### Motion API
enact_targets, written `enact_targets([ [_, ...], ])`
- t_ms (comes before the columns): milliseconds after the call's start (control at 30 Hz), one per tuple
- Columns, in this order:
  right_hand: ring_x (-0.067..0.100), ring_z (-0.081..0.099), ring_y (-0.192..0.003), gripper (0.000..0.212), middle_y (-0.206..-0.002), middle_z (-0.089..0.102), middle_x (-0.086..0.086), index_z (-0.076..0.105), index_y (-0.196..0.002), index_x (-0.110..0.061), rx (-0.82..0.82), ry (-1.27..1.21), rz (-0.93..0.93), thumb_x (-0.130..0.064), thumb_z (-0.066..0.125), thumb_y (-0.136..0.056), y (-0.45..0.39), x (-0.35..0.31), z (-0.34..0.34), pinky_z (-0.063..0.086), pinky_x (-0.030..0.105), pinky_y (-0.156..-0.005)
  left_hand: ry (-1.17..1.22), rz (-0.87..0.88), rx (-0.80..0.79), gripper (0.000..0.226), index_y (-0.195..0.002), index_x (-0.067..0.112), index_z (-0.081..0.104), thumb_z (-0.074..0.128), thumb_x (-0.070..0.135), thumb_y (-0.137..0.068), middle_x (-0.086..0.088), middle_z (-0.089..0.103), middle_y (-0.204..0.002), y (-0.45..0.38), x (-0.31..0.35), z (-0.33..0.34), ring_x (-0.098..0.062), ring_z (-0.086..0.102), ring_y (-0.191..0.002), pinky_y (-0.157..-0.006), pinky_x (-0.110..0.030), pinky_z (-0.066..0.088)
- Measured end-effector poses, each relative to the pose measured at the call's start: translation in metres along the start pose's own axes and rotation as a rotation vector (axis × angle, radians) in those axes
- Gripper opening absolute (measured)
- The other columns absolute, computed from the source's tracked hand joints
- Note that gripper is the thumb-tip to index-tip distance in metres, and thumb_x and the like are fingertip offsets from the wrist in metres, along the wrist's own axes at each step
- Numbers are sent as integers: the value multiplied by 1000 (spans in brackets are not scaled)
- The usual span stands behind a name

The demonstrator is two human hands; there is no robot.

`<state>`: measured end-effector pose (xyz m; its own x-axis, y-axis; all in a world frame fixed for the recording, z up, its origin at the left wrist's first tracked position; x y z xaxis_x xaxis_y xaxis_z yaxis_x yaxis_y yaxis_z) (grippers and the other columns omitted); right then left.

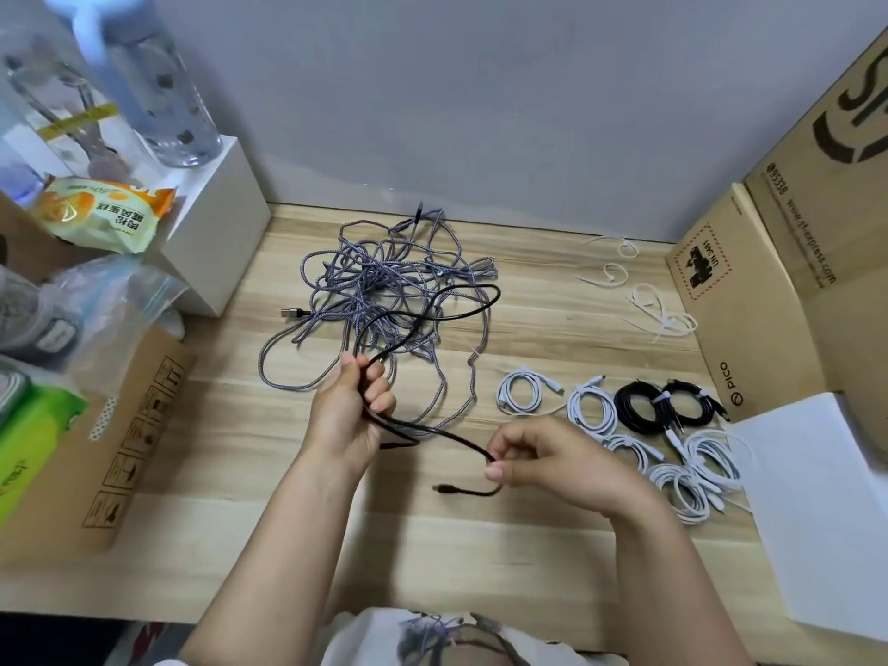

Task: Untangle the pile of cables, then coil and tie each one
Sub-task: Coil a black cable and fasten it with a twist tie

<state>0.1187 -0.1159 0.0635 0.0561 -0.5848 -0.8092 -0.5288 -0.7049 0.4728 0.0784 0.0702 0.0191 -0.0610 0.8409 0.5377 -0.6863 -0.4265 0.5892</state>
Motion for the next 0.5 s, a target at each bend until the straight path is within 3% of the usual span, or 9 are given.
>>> enact_targets([
  [67,1,48,-52,19,-56,54,-11,60,-71,-19,66,-153,-43,-7,69,-83,2,-9,-5,39,16,-57,-364,45,12,23,-90,12,57,39,22,-101,-3,59,-90,0,-3,-2,-5,56,-62,-54,-19,43],
  [100,2,48,-49,19,-54,53,-10,59,-71,-17,101,-215,-62,-4,67,-83,2,-13,-8,39,14,-53,-642,59,21,23,-104,9,59,48,28,-96,-5,56,-115,1,-3,-2,-9,60,-90,-74,-28,48],
  [133,2,47,-46,19,-53,52,-8,57,-72,-15,132,-270,-75,-2,65,-84,2,-16,-10,38,13,-50,-934,65,35,40,-122,6,54,54,33,-93,-8,43,-138,2,-4,-4,-15,49,-119,-98,-33,40],
  [200,3,49,-44,18,-53,51,-3,56,-72,-12,184,-352,-87,-1,63,-85,0,-20,-12,41,14,-48,-1289,235,61,59,-142,7,36,57,32,-92,-10,19,-153,13,-1,3,-23,20,-141,-114,-31,15],
  [233,4,50,-44,18,-52,52,-2,55,-72,-12,215,-379,-81,-1,62,-85,-1,-21,-13,42,16,-48,-1304,421,11,57,-140,9,39,57,32,-91,-9,24,-150,28,4,17,-22,21,-140,-114,-30,16],
  [300,6,52,-43,15,-49,55,-2,55,-73,-11,274,-444,-65,-3,62,-85,-4,-21,-14,42,19,-48,-1134,666,-195,37,-117,22,58,55,39,-84,1,52,-125,55,6,42,-12,47,-120,-104,-32,36],
  [367,8,51,-40,14,-46,57,-1,54,-75,-10,343,-557,-67,-5,59,-87,-5,-23,-17,40,19,-47,-1041,551,-429,25,-89,26,60,50,48,-83,11,62,-88,71,-10,56,-7,58,-86,-80,-29,46],
  [433,7,49,-38,14,-45,56,-1,53,-75,-9,422,-696,-90,-7,57,-88,-5,-23,-22,39,17,-44,-1078,370,-586,31,-80,23,56,47,52,-85,8,62,-70,75,-35,56,-10,59,-68,-68,-27,45],
  [500,6,47,-38,14,-45,54,-2,54,-75,-11,493,-823,-84,-9,57,-88,-3,-22,-27,39,16,-44,-1192,333,-628,29,-72,27,56,46,49,-88,9,57,-59,76,-45,52,-8,53,-57,-61,-27,42],
])
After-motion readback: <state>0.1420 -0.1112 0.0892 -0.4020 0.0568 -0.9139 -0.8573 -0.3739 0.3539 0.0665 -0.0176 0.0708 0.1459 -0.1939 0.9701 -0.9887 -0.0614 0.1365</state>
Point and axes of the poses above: each hand's wrist, its own y-axis away from the middle knuckle, its own z-axis out of the palm, x = y × z, the point moved 6 cm from there along -y, towards the middle knuckle
